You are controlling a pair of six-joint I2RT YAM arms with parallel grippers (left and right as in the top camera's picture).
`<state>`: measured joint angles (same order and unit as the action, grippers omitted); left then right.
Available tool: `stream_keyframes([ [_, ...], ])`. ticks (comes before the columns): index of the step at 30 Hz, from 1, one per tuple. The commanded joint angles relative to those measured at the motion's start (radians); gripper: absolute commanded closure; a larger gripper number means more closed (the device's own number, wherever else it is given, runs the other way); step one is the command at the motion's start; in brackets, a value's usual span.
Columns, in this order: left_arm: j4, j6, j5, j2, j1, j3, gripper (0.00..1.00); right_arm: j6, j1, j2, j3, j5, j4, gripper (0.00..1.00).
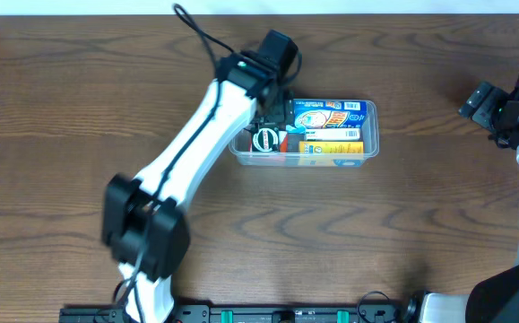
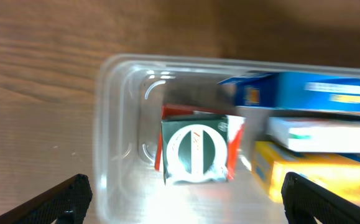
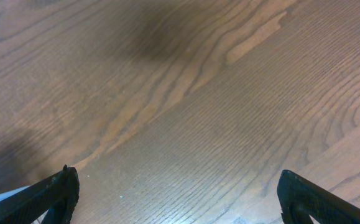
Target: Pack container
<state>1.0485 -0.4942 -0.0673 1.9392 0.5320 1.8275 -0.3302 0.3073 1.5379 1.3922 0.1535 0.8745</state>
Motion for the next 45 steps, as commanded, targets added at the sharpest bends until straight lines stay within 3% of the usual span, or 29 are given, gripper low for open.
stream_keyframes([
  [1, 0.021, 0.002, -0.018, -0.080, -0.002, 0.006, 0.02, -0.013, 0.006, 0.000, 0.007, 0.007, 0.001, 0.01],
  [13, 0.059, 0.001, 0.029, -0.176, -0.003, 0.005, 0.02, -0.013, 0.006, 0.000, 0.007, 0.007, 0.001, 0.01],
  [17, 0.119, 0.048, -0.061, -0.182, -0.016, 0.005, 0.02, -0.014, 0.006, 0.000, 0.007, 0.007, 0.001, 0.01],
  [28, 0.262, 0.101, -0.110, -0.301, -0.202, 0.000, 0.02, -0.013, 0.006, 0.000, 0.007, 0.007, 0.001, 0.01],
  [32, 0.135, 0.158, -0.106, -0.398, -0.276, -0.071, 0.02, -0.013, 0.006, 0.000, 0.007, 0.007, 0.001, 0.01],
  [35, -0.051, 0.209, -0.068, -0.494, -0.336, -0.204, 0.02, -0.013, 0.006, 0.000, 0.007, 0.007, 0.001, 0.01],
  [40, -0.482, 0.273, 0.027, -0.710, -0.435, -0.591, 0.02, -0.013, 0.006, 0.000, 0.007, 0.007, 0.001, 0.01],
  [45, -0.793, 0.277, 0.039, -0.926, -0.499, -0.975, 0.02, -0.013, 0.006, 0.000, 0.007, 0.007, 0.001, 0.01],
])
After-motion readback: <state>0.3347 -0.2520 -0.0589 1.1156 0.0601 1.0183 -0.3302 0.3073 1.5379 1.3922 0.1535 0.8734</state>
